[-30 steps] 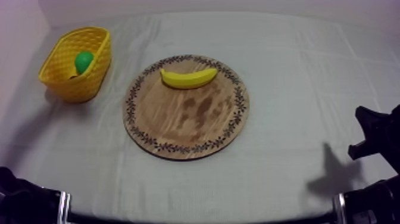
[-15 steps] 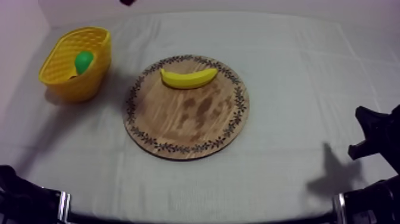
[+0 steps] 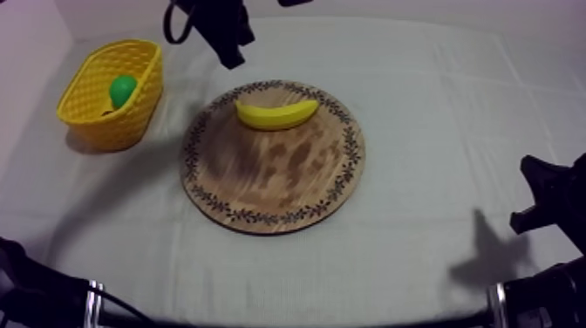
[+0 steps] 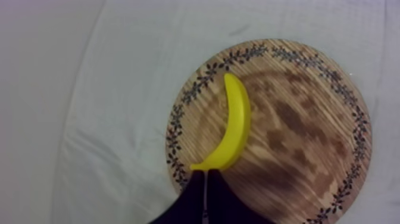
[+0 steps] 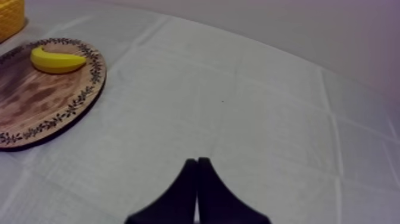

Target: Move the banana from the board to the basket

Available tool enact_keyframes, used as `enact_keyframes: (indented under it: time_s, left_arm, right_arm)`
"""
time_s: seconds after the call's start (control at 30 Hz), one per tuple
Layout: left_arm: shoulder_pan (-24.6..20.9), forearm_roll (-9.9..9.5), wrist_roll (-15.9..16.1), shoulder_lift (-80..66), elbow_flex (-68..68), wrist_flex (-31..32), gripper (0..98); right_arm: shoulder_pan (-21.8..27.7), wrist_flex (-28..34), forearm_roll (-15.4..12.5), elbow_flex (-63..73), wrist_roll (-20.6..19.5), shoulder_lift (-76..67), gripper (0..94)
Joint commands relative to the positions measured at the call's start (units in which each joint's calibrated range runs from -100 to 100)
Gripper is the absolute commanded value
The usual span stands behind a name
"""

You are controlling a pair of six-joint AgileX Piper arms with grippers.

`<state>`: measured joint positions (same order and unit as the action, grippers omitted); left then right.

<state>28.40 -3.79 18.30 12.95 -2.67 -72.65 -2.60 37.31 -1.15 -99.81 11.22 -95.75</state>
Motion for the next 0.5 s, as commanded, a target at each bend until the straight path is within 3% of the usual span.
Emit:
enact_keyframes:
  time_s: [0.0, 0.2, 0.47]
  left_arm:
    - [0.10, 0.10, -0.16, 1.10, -0.65, 0.62, 0.0]
    - [0.10, 0.03, 0.17, 3.24, -1.59, 2.82, 0.0]
    - [-0.83, 0.70, 4.14, 4.42, -0.54, 3.17, 0.0]
  right_arm:
    - [0.00, -0.05, 0.00, 0.03, -0.01, 0.00, 0.3]
    - [0.00, -0.05, 0.00, 0.03, -0.01, 0.00, 0.3]
    - [0.00, -0.05, 0.00, 0.03, -0.01, 0.00, 0.3]
